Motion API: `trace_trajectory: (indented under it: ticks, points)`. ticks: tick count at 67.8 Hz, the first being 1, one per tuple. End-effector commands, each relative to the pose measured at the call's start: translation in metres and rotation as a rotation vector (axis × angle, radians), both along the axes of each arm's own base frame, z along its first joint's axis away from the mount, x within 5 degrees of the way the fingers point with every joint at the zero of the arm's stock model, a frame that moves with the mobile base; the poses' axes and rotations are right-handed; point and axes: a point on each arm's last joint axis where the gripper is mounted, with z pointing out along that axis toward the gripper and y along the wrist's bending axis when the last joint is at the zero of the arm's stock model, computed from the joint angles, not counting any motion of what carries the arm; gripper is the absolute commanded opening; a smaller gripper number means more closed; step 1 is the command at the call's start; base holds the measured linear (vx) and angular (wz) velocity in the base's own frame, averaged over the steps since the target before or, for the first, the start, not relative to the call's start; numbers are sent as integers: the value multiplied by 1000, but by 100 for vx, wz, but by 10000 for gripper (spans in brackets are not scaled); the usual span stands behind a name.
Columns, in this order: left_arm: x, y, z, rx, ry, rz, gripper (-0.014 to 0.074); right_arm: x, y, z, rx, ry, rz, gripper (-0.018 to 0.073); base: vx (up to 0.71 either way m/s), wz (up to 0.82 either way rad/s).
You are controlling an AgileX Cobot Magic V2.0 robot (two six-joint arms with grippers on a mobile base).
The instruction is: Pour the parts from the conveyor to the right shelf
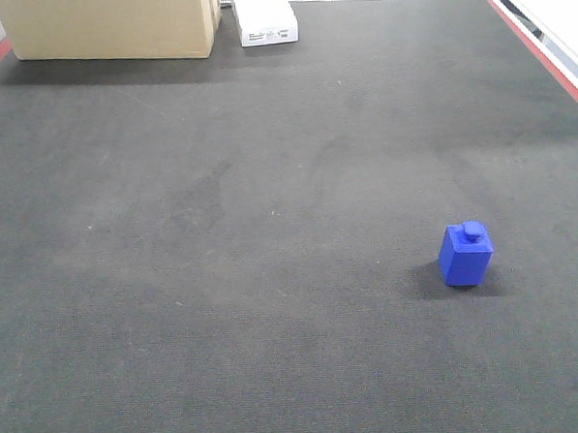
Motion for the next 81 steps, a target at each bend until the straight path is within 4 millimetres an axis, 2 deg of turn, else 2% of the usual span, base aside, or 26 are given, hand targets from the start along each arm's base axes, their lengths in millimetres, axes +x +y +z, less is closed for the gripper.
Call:
trace_trajectory:
  ticks: [1,81]
  points:
    - [0,0,0,-16,-59,-6,-6,-1,1,1,-13,-65,6,-8,0,0]
    - [0,0,0,-16,-59,-6,-6,-1,1,5,-26,-97,6,-8,0,0]
